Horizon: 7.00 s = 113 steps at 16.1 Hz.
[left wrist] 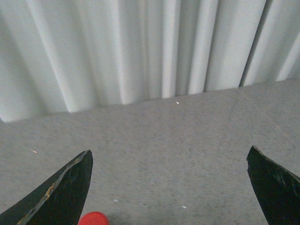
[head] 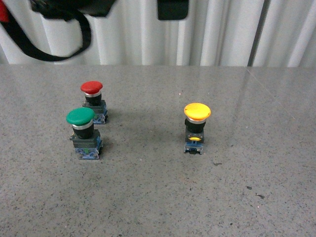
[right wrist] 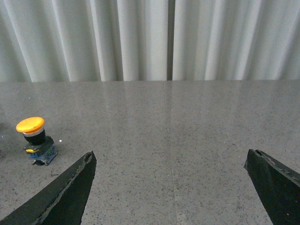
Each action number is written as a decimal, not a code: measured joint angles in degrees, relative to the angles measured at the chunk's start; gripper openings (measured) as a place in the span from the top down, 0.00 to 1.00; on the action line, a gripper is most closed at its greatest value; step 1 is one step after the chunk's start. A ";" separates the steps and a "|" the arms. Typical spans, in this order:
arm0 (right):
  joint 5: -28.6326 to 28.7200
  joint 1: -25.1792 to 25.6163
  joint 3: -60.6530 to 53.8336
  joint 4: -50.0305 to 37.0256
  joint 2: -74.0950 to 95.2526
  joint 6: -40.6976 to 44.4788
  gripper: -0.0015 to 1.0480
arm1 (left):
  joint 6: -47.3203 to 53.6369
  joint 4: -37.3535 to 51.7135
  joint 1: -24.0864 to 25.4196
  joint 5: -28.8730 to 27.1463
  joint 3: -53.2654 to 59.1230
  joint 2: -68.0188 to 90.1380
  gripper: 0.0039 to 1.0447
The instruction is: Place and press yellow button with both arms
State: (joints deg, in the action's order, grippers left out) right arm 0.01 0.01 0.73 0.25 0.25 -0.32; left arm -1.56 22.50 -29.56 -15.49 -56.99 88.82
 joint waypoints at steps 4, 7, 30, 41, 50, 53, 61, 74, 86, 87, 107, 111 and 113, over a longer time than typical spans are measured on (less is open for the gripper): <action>0.00 0.00 0.00 -0.02 0.00 0.00 0.06 | 12.70 -1.33 5.05 0.04 11.87 -19.93 0.06; 0.02 0.00 0.00 -0.02 0.00 0.00 0.06 | 8.41 -11.19 9.35 -3.04 22.16 -40.59 0.25; 0.02 0.00 0.00 0.00 0.00 -0.02 0.06 | 1.73 -13.49 29.51 15.47 54.88 -77.90 0.99; 0.02 0.00 0.00 0.00 0.00 -0.02 0.06 | 1.66 -22.77 29.55 15.47 56.15 -88.24 0.96; 0.02 0.00 0.00 0.00 0.00 -0.02 0.06 | 1.66 -22.75 29.55 15.47 56.15 -88.24 0.25; 0.02 0.00 0.00 0.00 0.00 -0.02 0.06 | 1.73 -22.75 29.55 15.47 56.15 -88.24 0.04; 15.30 0.52 3.61 -1.51 11.76 -8.11 0.06 | 1.68 -22.69 29.55 15.39 56.15 -88.24 0.06; 3.56 -27.39 40.15 -36.50 90.27 -2.60 0.14 | 1.68 -22.73 29.55 15.47 56.15 -88.24 0.06; 2.78 -26.99 42.36 -32.35 95.43 -1.11 0.98 | 1.68 -22.73 29.55 15.47 56.15 -88.24 0.06; 2.75 -26.91 42.38 -32.13 95.45 -1.11 0.98 | 1.68 -22.71 29.55 15.47 56.15 -88.24 0.06; 3.19 -25.49 42.29 -31.45 95.71 -0.39 0.98 | 1.68 -22.73 29.55 15.47 56.15 -88.24 0.06; 6.75 -25.44 39.78 -42.84 84.87 -8.28 0.98 | 1.68 -22.73 29.55 15.47 56.15 -88.24 0.06; 7.28 -23.69 35.93 -42.16 79.43 -12.26 0.98 | 1.68 -22.73 29.55 15.47 56.15 -88.24 0.06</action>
State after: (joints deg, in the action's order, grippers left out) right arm 7.29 -23.68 36.67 -41.91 79.68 -12.58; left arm 0.12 -0.23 -0.01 -0.01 -0.84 0.58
